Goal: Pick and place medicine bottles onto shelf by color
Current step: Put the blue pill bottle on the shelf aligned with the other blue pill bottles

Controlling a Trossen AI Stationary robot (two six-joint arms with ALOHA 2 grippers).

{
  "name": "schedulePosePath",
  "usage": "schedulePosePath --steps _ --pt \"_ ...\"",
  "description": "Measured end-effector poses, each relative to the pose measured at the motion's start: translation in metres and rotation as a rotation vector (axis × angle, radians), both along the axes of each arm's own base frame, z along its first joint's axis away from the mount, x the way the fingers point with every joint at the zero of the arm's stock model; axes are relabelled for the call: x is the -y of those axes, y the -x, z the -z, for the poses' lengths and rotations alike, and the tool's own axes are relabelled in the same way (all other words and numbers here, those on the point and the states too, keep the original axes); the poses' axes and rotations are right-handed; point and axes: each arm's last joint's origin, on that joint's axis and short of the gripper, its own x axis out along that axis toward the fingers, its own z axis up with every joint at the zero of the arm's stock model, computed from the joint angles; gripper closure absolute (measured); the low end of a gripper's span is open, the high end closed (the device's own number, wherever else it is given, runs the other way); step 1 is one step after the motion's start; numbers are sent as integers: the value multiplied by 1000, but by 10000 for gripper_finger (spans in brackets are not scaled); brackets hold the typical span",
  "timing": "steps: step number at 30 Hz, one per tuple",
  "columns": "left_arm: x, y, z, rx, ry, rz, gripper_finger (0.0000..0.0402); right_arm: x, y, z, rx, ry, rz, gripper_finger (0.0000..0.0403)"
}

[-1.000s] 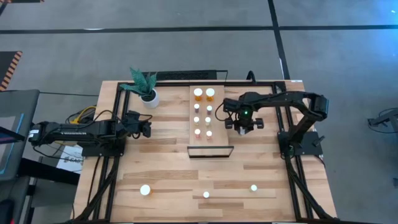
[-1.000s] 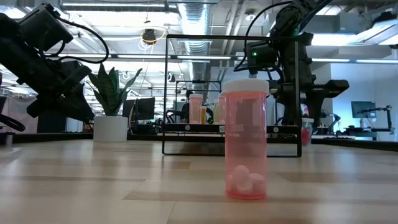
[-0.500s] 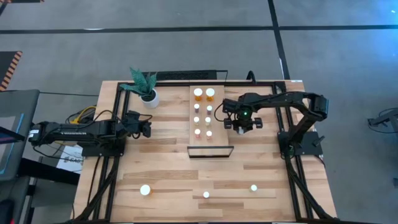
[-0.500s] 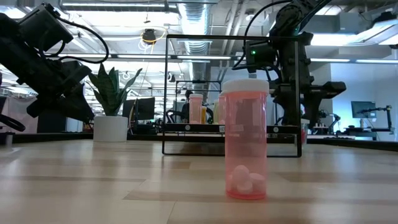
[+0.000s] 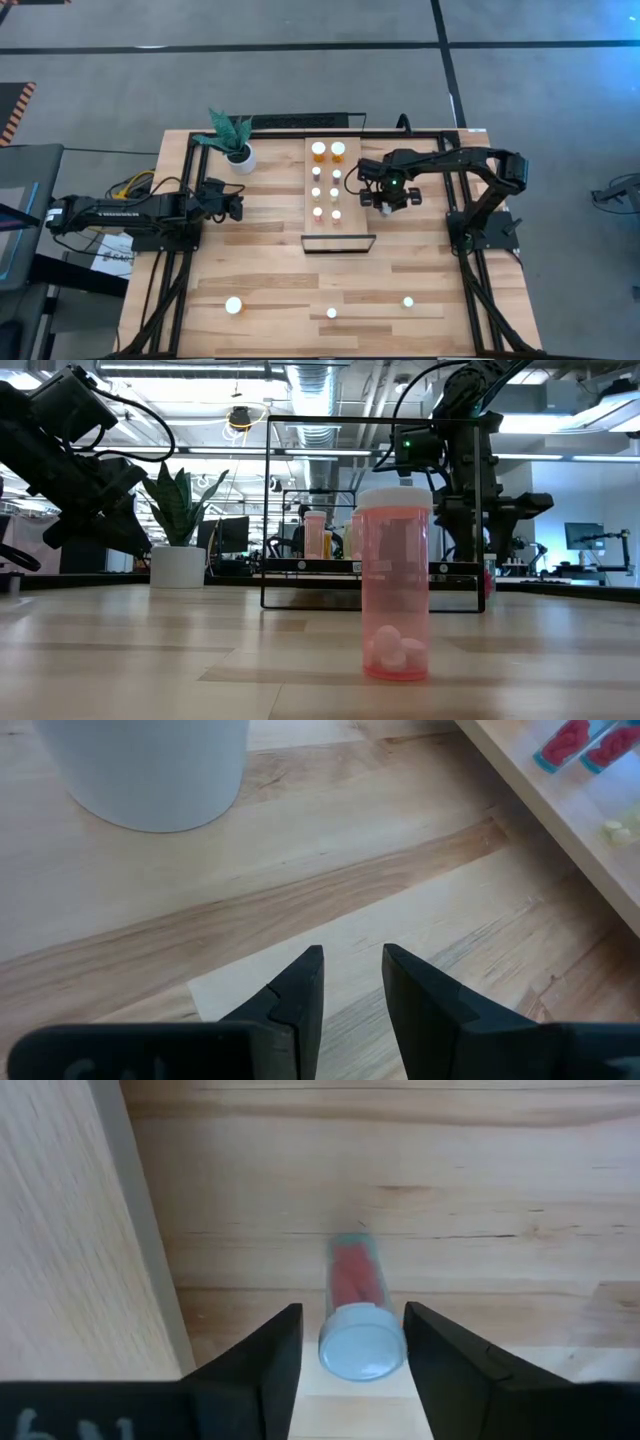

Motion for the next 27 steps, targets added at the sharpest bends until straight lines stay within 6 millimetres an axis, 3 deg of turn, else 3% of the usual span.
schedulePosePath --steps 10,17,27 --pt "0 0 0 0 0 0 310 -3 -1 0 -19 49 9 160" --pt "0 0 0 0 0 0 310 -15 -4 0 -42 104 4 158" --pt "0 0 0 0 0 0 310 -16 -5 0 -40 115 14 158"
